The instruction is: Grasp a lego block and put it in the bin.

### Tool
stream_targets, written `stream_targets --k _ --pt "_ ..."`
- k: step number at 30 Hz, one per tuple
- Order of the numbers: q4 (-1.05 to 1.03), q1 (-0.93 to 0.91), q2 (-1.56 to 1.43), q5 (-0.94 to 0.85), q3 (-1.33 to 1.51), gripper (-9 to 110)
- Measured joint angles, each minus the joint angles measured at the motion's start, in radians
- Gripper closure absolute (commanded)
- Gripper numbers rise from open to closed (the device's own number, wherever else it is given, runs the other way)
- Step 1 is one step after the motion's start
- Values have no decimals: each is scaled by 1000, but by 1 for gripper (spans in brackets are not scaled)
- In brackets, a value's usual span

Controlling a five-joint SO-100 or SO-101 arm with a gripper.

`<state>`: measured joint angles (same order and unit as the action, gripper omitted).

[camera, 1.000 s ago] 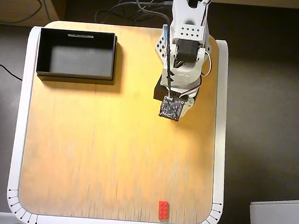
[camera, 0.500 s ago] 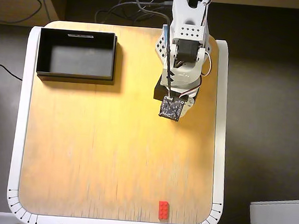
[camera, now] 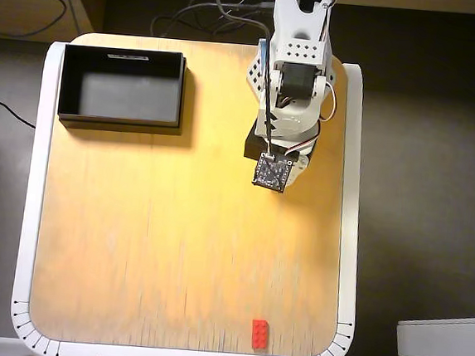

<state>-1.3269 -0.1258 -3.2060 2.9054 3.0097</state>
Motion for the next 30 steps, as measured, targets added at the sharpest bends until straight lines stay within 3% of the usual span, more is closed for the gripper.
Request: stream_targets --k 30 --pt "0 23 0 6 0 101"
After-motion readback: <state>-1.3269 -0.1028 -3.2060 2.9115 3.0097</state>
